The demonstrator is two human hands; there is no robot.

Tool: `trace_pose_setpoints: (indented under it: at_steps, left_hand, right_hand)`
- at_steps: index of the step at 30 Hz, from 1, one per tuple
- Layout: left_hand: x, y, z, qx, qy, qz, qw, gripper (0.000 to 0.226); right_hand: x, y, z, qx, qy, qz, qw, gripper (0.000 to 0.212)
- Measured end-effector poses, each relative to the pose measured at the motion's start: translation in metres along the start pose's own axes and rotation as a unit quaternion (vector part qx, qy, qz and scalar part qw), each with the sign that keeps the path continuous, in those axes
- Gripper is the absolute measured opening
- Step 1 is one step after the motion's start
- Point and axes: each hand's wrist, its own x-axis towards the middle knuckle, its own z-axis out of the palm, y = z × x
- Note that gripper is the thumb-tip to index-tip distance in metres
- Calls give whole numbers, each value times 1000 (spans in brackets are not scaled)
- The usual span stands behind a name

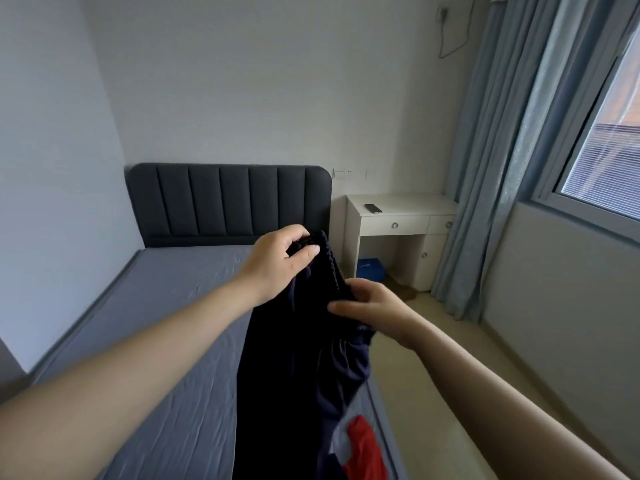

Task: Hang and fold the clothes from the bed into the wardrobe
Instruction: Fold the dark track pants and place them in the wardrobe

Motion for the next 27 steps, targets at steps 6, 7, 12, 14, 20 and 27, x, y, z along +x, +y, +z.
trace_pose_setpoints:
  at_steps: [6,7,12,14,20,27]
  left_hand:
    - [7,8,-18,0,50,-10,999,15]
    - [9,8,-23,-2,61,-12,998,15]
    - [14,5,-49,3,95,-28,995,20]
    - [15,-1,-58,29,109,-41,993,23]
    - [15,-23,-92,60,155,-90,982,37]
    - [34,-5,-124,-8,141,-95,985,17]
  right_hand:
    - [-2,15,2,-263,58,-47,962,48]
    - [-1,17,2,-270,59,-49,960,47]
    - [7,23,-1,-248,63,-70,964,31]
    - [11,19,-9,-252,82,-85,960,23]
    - [29,-42,-54,-219,239,-158,933,31]
    - [34,-138,-92,-157,332,-265,892,14]
